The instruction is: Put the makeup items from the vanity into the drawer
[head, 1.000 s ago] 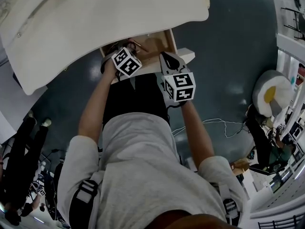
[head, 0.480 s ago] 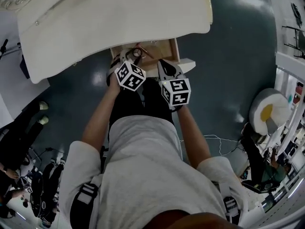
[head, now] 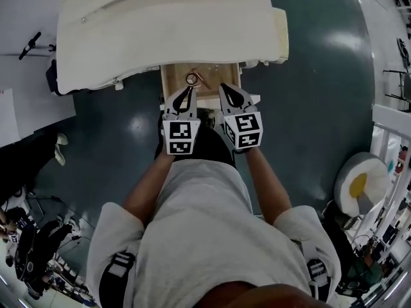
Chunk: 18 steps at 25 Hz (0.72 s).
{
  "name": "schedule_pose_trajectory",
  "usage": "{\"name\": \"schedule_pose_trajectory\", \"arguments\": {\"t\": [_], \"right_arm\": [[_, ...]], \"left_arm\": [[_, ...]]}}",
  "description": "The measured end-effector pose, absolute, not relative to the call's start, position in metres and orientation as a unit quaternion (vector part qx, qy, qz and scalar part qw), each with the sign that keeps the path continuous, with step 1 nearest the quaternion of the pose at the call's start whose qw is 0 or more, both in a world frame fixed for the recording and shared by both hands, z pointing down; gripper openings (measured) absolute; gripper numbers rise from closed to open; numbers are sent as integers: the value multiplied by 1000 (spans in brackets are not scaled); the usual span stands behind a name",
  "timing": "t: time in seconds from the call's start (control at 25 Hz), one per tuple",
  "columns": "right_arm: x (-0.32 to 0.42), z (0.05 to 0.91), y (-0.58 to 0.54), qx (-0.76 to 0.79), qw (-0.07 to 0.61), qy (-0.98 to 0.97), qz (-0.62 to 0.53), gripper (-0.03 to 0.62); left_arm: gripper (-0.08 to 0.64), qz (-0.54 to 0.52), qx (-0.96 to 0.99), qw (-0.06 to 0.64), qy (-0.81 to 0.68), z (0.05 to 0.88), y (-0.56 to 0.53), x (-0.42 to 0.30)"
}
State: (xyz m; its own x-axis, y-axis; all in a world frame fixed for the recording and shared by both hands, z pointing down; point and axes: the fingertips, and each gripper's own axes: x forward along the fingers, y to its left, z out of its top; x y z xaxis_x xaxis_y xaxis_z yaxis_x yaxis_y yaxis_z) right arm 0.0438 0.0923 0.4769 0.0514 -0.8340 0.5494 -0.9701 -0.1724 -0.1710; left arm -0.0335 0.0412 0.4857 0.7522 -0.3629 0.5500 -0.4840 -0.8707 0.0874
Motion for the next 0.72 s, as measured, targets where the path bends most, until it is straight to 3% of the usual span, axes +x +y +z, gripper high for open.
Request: {"name": "schedule_pose_trajectory", "arguments": {"t": [0.72], "right_arm": [[-3, 360, 113, 740, 80, -655, 130, 14]], "left_arm": [[21, 144, 949, 61, -272, 369, 76, -45]]}}
